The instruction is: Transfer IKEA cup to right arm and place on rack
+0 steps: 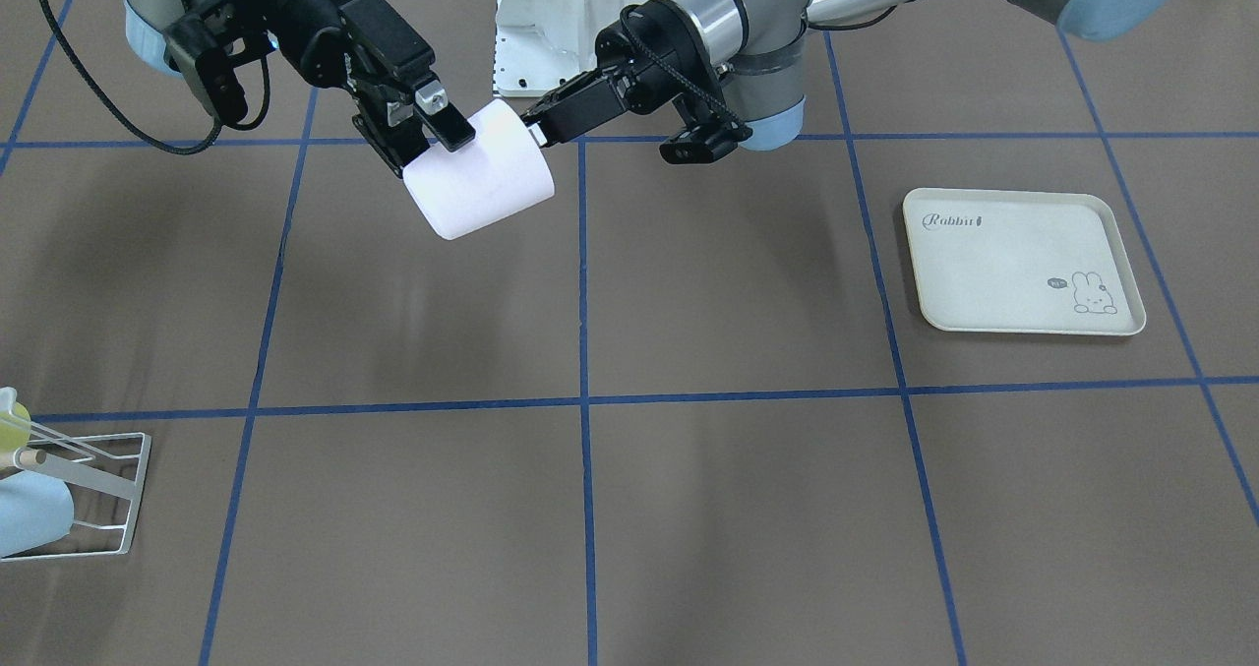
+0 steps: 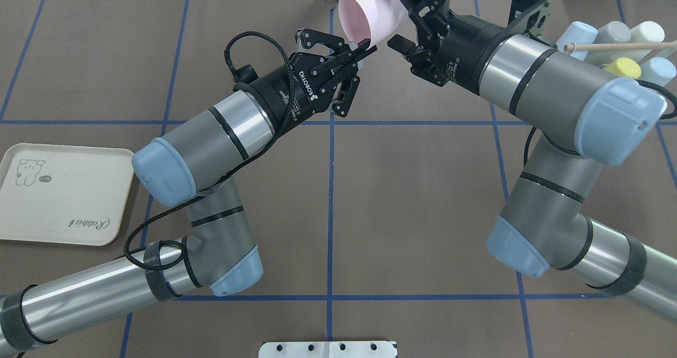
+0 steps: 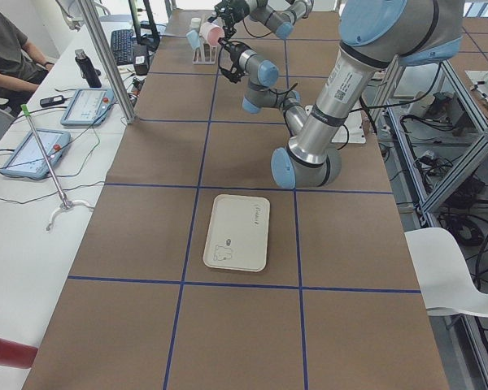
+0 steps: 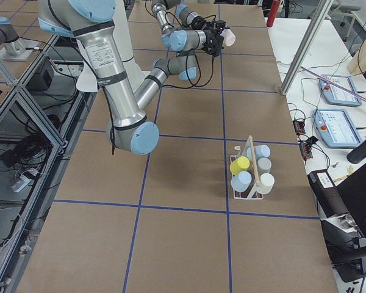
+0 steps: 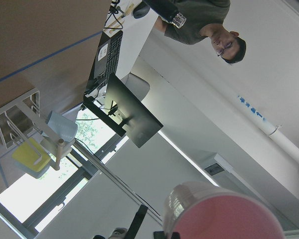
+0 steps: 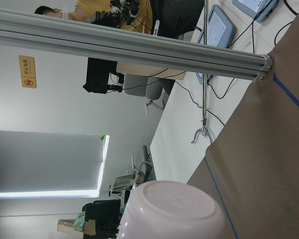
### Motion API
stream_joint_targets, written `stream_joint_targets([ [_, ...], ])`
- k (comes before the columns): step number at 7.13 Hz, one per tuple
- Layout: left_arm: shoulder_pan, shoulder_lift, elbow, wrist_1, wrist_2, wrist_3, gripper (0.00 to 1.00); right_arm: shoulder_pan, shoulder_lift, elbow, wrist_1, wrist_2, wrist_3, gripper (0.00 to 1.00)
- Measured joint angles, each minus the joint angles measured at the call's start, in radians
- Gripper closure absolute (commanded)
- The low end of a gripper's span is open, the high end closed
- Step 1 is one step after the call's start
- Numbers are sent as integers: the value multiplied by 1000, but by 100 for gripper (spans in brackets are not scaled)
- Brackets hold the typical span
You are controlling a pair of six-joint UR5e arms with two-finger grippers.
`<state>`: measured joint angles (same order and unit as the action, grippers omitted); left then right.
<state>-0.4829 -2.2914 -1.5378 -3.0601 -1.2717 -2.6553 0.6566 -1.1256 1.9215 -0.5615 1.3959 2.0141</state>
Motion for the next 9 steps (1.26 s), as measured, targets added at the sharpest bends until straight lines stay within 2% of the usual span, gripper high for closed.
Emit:
stream_joint_targets([
  [4,12,-4,-3,-2,1,-7,100,0,1,-6,0,0,0,2],
  [5,16,-8,-3,-2,4,-8,100,0,1,-6,0,-1,0,15],
  [6,20,-11,-2,-3,10,-9,100,0,1,-7,1,-5,1,98],
  [7,25,-12,-2,-3,13,-9,56,0,4,-8,1,-8,14,100],
  [8,26,-12,-2,-5,14,-9,1,1,9,-9,1,-10,39,100],
  [9,27,-13,-2,-5,14,-8,0,2,14,-9,2,-10,51,100],
])
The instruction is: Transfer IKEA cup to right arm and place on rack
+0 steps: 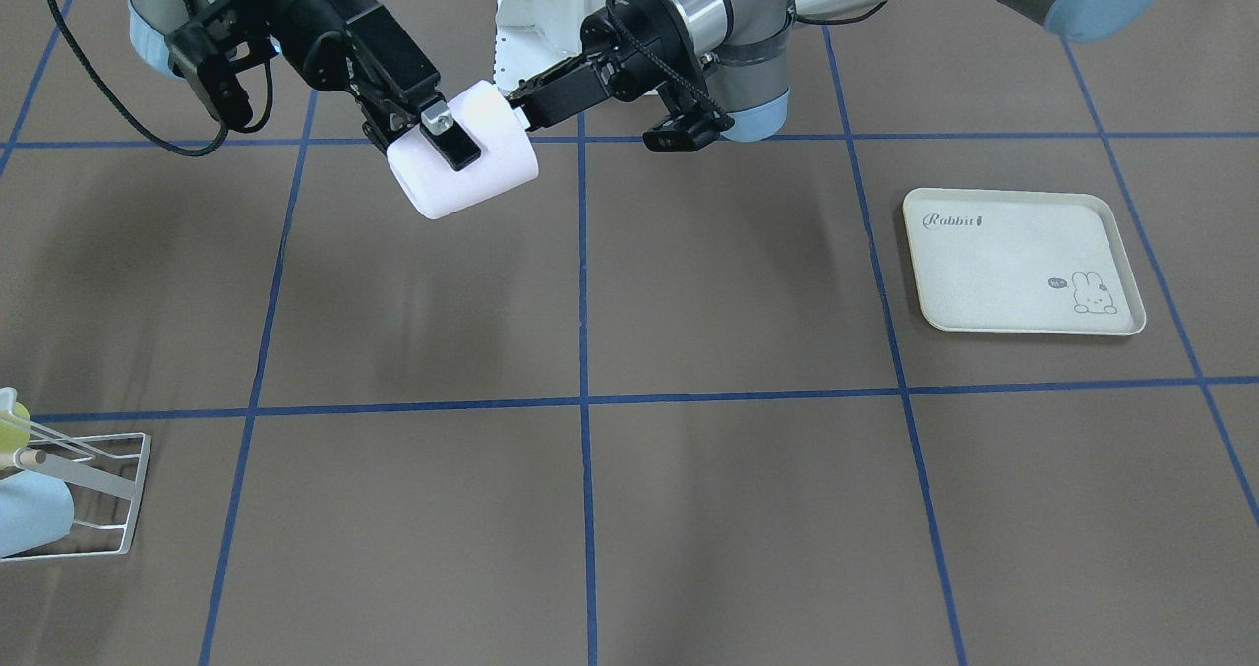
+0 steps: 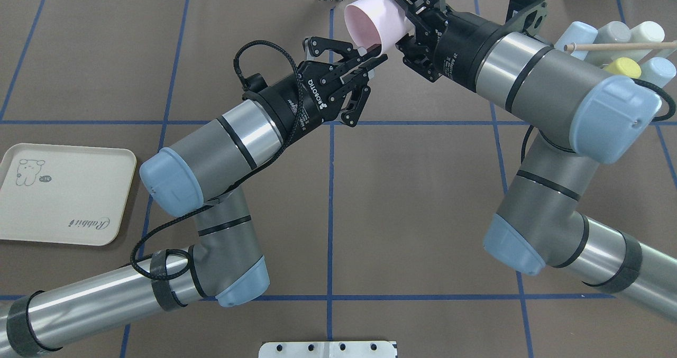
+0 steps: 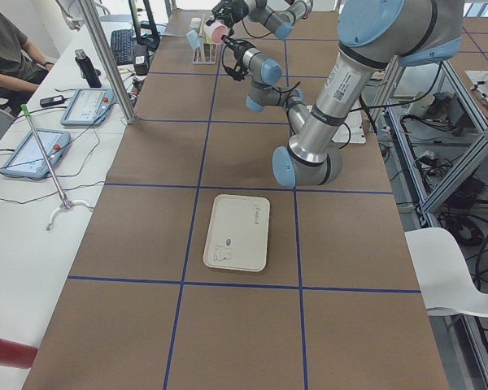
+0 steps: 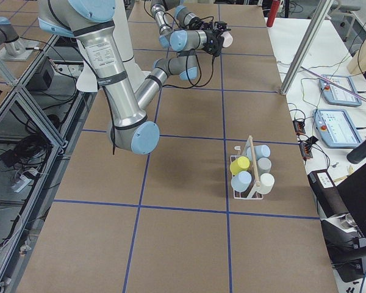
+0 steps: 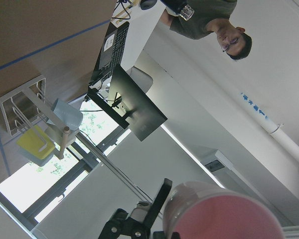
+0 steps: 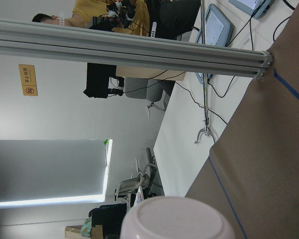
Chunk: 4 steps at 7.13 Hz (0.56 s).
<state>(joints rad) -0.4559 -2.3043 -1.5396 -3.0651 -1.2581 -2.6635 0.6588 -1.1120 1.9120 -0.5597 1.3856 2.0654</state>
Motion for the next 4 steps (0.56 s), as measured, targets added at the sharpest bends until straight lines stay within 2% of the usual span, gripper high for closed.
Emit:
stream_joint_targets([
  [4,0,0,0,1,0,12,0,49,1,-7,-2,0,8,100],
])
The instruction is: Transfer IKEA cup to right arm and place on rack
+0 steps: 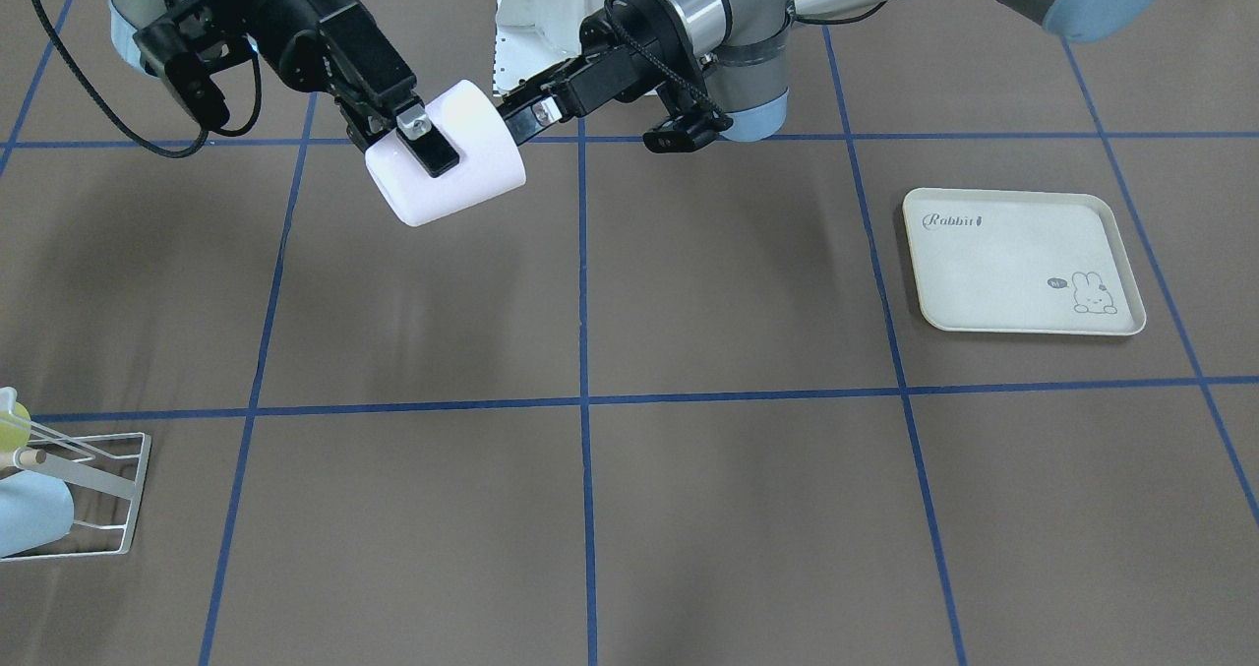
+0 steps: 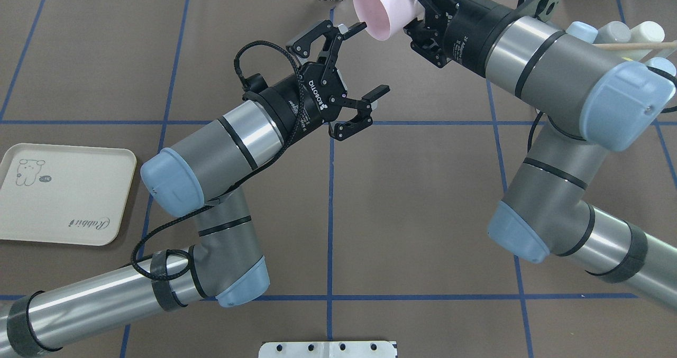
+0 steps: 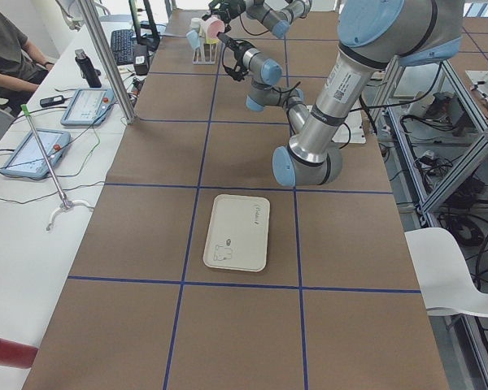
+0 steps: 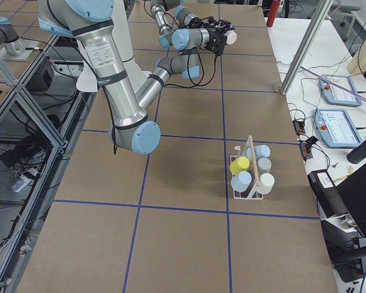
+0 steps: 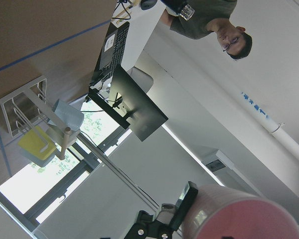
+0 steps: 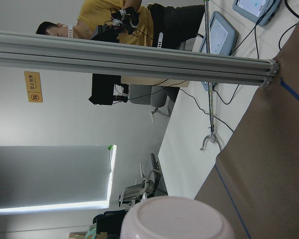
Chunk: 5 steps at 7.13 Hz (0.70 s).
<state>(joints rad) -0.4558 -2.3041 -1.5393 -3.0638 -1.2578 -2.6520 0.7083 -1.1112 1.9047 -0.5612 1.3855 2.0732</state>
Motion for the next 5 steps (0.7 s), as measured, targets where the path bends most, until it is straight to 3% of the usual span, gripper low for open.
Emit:
stream_joint_targets([
  [2,-3,2,-2,1,-1,25,0,62,-7,-39,-3,1,-59,100],
  [5,-19,6,-4,49,-9,249,0,142,-66,-103,-15,-1,-288,100],
])
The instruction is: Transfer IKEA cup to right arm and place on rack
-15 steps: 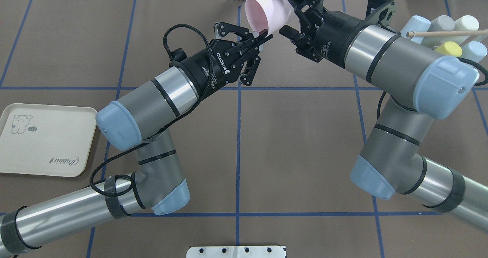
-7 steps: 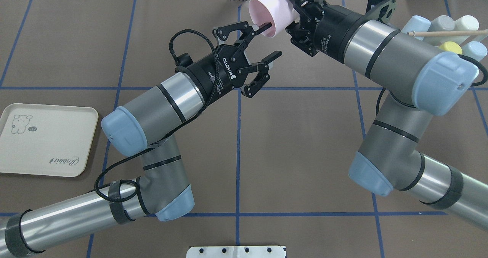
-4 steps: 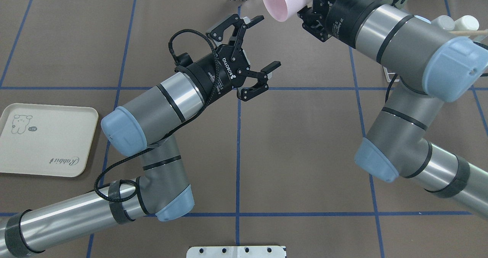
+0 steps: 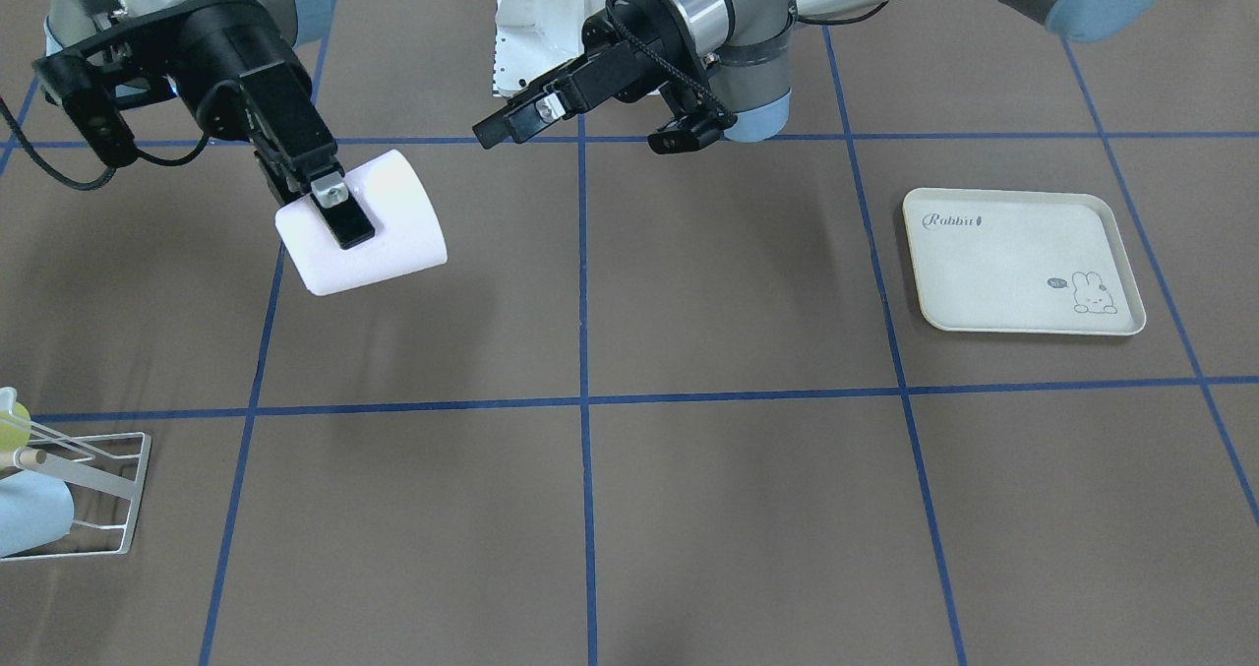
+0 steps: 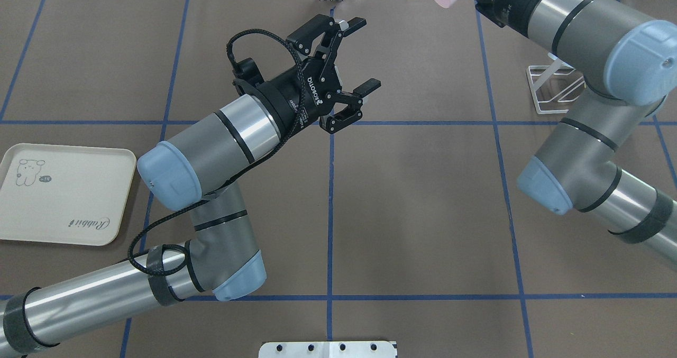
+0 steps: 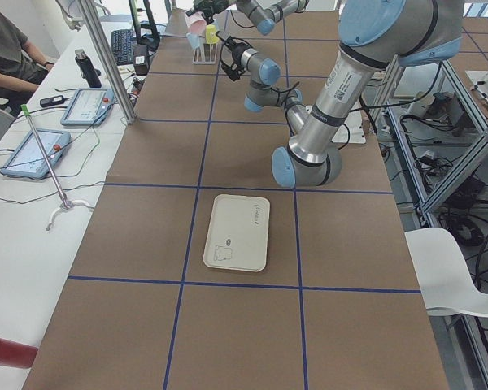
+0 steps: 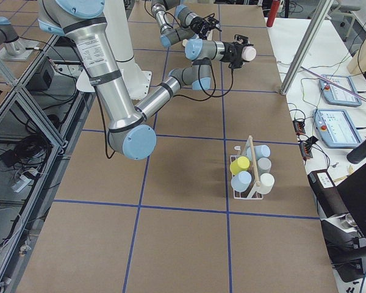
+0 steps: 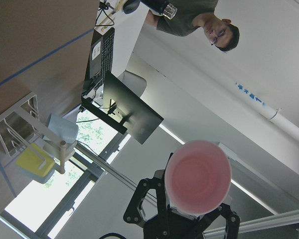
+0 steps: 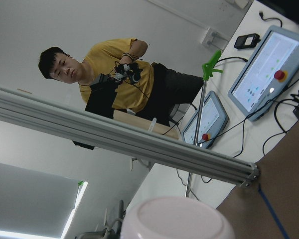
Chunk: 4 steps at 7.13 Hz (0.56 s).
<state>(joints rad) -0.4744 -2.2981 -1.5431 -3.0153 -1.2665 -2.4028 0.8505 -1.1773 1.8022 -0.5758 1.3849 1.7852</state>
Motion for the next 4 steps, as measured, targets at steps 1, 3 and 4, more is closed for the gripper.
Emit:
stream_joint_targets([
  [1,-5,1,-2,54,-10,78,0,31,-33,-11,-26,-1,-105,100],
  [3,-25,33,-34,182,-58,190,0,87,-89,-8,-139,-41,-310,100],
  [4,-38,61,-83,263,-80,263,0,98,-121,-3,-174,-92,-392,100],
])
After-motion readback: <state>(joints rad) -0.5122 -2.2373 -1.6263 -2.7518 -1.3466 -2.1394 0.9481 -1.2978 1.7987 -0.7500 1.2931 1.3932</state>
